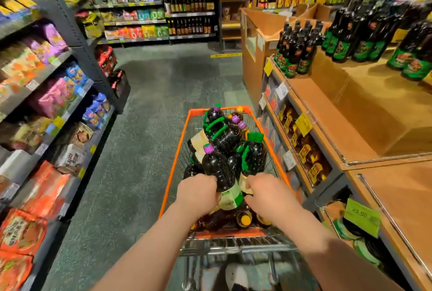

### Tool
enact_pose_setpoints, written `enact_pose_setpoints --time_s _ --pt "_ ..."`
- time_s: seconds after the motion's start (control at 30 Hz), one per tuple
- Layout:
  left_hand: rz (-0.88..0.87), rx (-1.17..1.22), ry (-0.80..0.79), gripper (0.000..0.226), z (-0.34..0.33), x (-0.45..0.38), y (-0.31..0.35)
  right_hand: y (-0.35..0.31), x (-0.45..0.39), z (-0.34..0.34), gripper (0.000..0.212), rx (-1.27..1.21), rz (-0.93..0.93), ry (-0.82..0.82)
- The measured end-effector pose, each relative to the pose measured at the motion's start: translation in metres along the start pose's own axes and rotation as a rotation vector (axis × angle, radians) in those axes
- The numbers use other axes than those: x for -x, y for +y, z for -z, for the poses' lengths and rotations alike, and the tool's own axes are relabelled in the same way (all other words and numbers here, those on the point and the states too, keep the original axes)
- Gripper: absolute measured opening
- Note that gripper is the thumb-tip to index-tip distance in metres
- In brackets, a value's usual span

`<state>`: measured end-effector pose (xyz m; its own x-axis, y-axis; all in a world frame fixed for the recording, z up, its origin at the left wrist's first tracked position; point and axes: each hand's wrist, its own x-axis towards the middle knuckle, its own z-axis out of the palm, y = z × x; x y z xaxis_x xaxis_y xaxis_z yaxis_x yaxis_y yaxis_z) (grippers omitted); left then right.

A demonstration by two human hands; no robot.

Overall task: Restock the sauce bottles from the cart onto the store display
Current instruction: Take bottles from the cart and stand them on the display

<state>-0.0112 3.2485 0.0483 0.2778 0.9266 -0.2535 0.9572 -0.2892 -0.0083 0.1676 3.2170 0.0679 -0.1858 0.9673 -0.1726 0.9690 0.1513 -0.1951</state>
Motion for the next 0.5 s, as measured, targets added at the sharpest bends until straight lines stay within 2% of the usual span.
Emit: enact_pose_setpoints --time_s 0.27,0.37,0.5 --pt "0.175 0.142 -0.001 0.041 -0.015 -0.099 -0.027 0.032 -0.112 -0.019 0.010 0.047 0.066 -0.153" --pt "0.232 0.194 0.059 0.046 -0.023 -0.133 -0.030 0.032 -0.154 -0.044 0.020 0.038 0.084 -0.224" --pt "0.244 0.251 0.084 0.051 -0.040 -0.169 -0.028 0.035 -0.190 -0.072 0.042 0.088 0.132 -0.233"
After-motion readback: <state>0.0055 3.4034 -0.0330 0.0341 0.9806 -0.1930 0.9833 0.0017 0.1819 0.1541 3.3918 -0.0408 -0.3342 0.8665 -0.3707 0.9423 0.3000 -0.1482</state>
